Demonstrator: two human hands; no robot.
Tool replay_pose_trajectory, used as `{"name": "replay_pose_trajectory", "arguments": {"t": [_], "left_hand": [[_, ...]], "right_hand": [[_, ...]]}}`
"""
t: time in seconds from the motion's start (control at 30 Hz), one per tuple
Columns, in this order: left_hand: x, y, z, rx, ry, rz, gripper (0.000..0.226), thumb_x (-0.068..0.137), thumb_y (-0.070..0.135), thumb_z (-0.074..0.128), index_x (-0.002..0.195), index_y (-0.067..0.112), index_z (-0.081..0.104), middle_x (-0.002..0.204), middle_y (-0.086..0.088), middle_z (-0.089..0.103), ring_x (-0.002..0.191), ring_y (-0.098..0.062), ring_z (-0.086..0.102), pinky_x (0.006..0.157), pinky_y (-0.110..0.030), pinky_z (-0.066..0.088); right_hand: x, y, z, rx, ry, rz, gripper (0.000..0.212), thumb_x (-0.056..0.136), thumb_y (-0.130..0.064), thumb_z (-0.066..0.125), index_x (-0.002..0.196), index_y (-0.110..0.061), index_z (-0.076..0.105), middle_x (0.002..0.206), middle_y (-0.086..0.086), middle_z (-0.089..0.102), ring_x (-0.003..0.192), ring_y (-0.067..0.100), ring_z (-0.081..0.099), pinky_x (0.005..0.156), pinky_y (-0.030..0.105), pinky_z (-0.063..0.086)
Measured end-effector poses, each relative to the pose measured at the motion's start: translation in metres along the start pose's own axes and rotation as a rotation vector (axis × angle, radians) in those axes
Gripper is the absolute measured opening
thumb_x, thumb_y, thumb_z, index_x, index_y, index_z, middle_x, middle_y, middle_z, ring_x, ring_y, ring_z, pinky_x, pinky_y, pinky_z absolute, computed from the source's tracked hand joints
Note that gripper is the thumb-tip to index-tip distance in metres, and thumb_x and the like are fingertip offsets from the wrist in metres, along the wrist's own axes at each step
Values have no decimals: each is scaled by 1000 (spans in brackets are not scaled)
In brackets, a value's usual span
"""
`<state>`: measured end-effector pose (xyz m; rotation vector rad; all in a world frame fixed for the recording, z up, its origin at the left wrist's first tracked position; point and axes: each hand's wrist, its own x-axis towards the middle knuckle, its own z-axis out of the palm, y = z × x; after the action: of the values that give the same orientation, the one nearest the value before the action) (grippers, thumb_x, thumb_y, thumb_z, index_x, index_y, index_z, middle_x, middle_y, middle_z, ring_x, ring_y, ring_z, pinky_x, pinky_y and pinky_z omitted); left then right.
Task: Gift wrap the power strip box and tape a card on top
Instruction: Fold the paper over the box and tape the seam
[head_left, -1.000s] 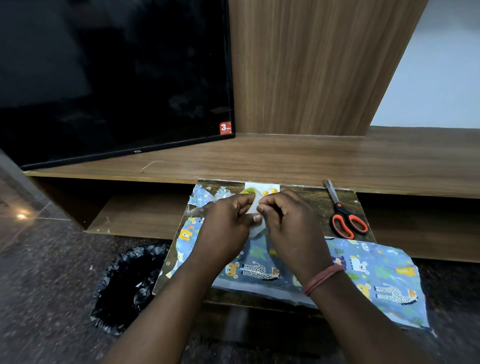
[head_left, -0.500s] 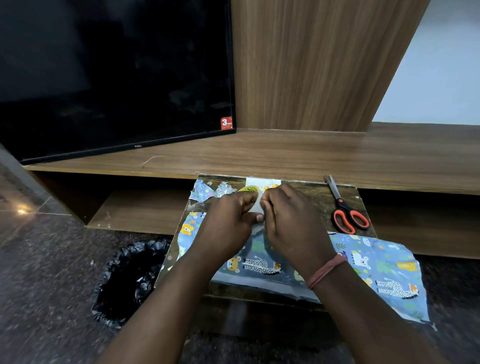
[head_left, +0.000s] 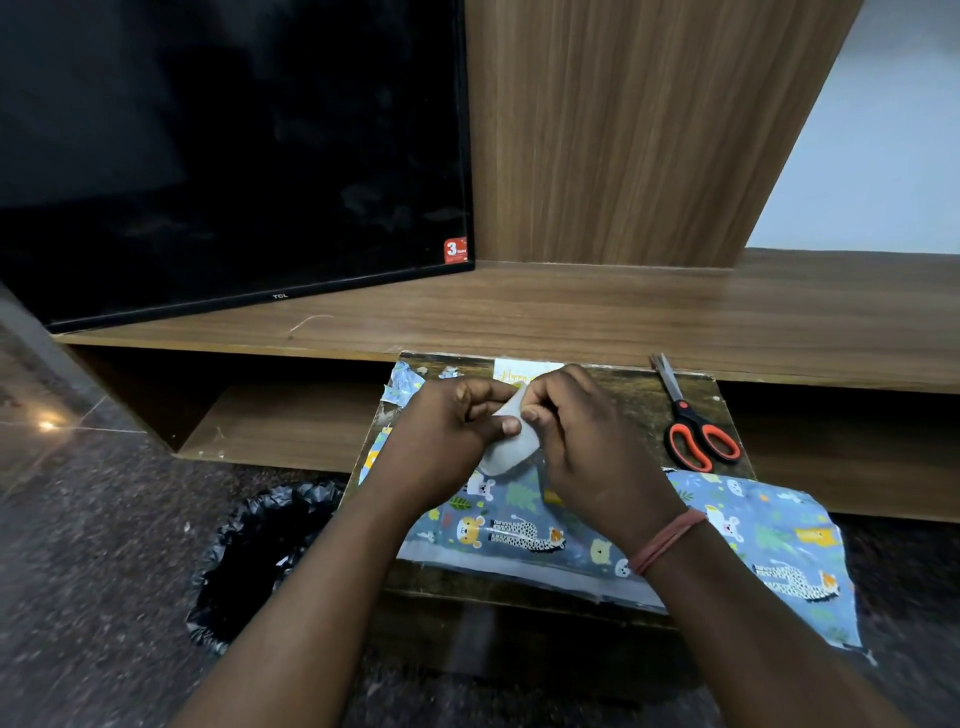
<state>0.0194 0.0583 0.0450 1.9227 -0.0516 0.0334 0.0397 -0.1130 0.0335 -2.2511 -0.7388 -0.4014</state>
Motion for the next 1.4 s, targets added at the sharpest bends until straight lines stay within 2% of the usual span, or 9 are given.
{"name": "replay_pose_trajectory", "arguments": {"t": [0.17,0.4,0.63,0.77,0.9,1.13,1.2,1.27,1.4], "left_hand": [[1,1,-1,10,31,-23,22,92,7,71,110,18,78,92,7,80,88,-12,76,83,-36,59],[1,3,2,-1,43,17,22,91,7,73,111,15,78,93,4,80,86,-7,75,71,-14,53],[-1,3,4,-30,25,29,23,88,7,75,110,16,78,94,2,80,91,-18,76,82,-35,58],[-3,7,2,-117,-20,4,36,84,2,79,118,14,74,103,2,78,92,-10,74,77,-23,59],[-3,2,-4,48,-14,-11,10,90,18,77,99,20,76,79,13,71,56,3,58,49,-14,42],[-2,4,1,-32,32,29,16,102,15,59,100,15,74,62,16,63,53,2,53,53,-12,39],[-2,6,2,-72,21,7,16,101,23,61,99,19,75,64,8,64,55,-8,54,57,-20,42],[0,5,1,-105,21,-5,22,94,35,60,99,21,76,75,-17,66,62,-20,51,62,-32,41],[0,5,-2,-199,-11,-44,28,91,40,60,103,21,77,91,-38,60,70,-25,48,68,-39,39]], "right_hand": [[-1,5,-7,164,0,124,32,97,-18,62,129,-19,57,101,-8,59,85,9,59,75,19,46],[-2,-4,5,145,251,142,15,90,-12,73,104,-10,79,92,-2,67,83,7,64,75,21,50],[-1,-10,1,159,271,134,9,89,-9,72,83,-14,75,81,-10,64,80,3,62,72,17,47],[1,-5,-1,137,273,118,11,92,-8,66,84,-15,69,85,-7,63,80,10,61,72,33,50],[0,1,-1,210,273,180,10,93,-13,66,84,-16,69,85,-5,66,79,13,63,72,36,51],[2,-1,-1,237,247,162,11,96,-14,64,85,-17,65,85,-5,62,79,13,59,72,31,48],[2,0,-2,242,233,142,11,96,-12,64,86,-16,65,85,-5,61,80,13,58,73,33,48],[2,0,-4,252,203,123,11,97,-12,63,87,-17,64,86,-6,60,81,13,58,73,33,48],[1,0,-8,262,137,85,11,98,-12,61,90,-18,64,88,-7,58,82,12,58,72,31,47]]}}
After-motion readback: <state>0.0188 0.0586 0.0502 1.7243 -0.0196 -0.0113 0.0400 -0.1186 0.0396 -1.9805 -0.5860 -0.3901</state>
